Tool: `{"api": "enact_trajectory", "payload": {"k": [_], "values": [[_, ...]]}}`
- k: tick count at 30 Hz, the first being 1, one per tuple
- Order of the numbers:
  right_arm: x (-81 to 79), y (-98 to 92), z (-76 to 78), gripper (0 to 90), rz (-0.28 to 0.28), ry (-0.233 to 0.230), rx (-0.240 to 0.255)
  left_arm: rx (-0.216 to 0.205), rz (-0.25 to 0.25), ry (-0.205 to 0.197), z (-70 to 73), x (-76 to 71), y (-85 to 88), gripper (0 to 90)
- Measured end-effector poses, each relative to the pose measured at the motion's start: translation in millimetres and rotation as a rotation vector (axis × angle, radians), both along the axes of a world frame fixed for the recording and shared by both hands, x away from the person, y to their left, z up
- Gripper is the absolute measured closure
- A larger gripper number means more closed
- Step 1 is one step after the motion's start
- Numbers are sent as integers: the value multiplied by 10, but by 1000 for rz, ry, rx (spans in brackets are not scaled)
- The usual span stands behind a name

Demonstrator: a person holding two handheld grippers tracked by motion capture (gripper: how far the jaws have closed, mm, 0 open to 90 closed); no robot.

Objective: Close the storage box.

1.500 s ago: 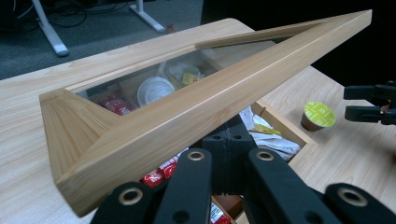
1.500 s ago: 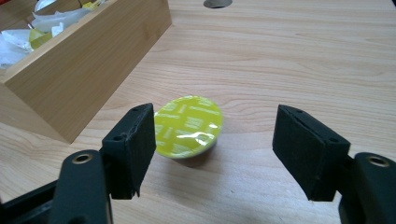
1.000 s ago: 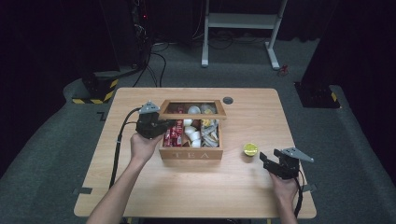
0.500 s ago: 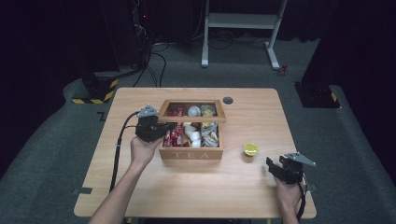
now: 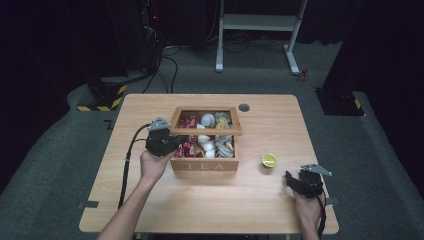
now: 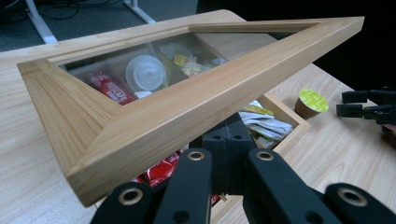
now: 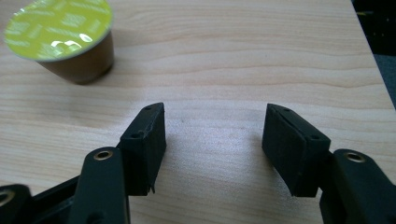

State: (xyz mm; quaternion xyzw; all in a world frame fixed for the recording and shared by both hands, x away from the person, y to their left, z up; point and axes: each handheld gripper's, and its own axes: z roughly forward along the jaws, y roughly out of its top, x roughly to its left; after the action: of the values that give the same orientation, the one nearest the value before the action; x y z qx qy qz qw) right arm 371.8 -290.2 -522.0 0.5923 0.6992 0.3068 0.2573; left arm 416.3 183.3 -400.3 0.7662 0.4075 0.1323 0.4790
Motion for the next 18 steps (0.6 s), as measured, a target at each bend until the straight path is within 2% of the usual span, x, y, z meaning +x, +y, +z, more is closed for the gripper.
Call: {"api": "enact_trajectory", "payload": {"k": [1,7,11,18], "values": [[6,7,-3,393,5,-4,-16,0,0,0,0,0,0,899],[14,11,-3,360,3,2,-17,9,-1,4,-79,-42,-14,900],[18,12,-3,350,3,3,-18,4,-2,24,-147,-69,-19,900],[17,14,-3,348,3,4,-19,13,-1,26,-202,-90,-31,900]]}}
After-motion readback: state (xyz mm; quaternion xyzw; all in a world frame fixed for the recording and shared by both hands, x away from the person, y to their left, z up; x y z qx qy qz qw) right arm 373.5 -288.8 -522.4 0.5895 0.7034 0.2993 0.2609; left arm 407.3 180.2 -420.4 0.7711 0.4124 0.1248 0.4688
